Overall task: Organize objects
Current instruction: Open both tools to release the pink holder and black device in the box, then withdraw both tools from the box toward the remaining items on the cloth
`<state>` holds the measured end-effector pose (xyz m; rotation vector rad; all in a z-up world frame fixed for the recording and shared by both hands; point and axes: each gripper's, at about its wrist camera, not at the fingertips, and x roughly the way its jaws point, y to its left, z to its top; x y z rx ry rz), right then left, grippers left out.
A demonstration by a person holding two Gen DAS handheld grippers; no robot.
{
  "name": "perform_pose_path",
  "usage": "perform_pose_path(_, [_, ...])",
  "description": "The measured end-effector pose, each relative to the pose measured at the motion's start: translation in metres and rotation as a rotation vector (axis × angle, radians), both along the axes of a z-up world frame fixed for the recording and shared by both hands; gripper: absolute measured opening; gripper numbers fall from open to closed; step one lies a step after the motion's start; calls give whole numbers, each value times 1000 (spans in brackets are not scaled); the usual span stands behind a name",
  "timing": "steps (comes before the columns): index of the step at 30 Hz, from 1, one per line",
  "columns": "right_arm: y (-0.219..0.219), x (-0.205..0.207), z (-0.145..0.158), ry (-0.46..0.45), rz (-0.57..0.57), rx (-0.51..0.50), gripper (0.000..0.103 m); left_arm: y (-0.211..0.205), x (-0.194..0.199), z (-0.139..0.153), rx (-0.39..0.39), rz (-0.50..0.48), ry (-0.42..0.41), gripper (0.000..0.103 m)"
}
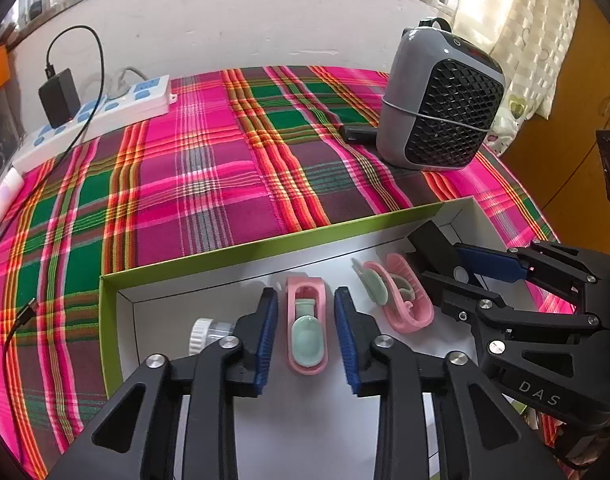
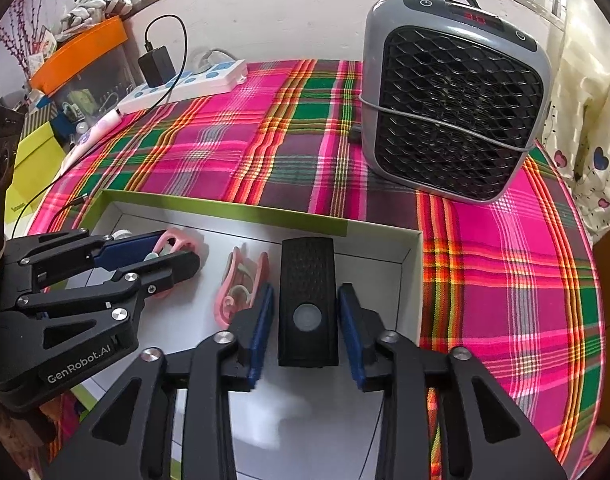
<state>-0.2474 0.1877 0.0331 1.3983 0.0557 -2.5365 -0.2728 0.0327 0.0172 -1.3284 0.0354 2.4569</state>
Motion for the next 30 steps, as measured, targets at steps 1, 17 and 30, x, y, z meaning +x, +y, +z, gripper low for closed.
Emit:
perform_pose_path(1, [0,0,0,0,-3,-3,39,0,0,0,2,1,0,31])
perform_pose_path(17, [4,13,13,32,-25,-20,39,-6,21,18,11,19,37,35])
perform_pose_path(30, [3,48,30,73,-39,-41,39,-21,62,38,25,50,85,35])
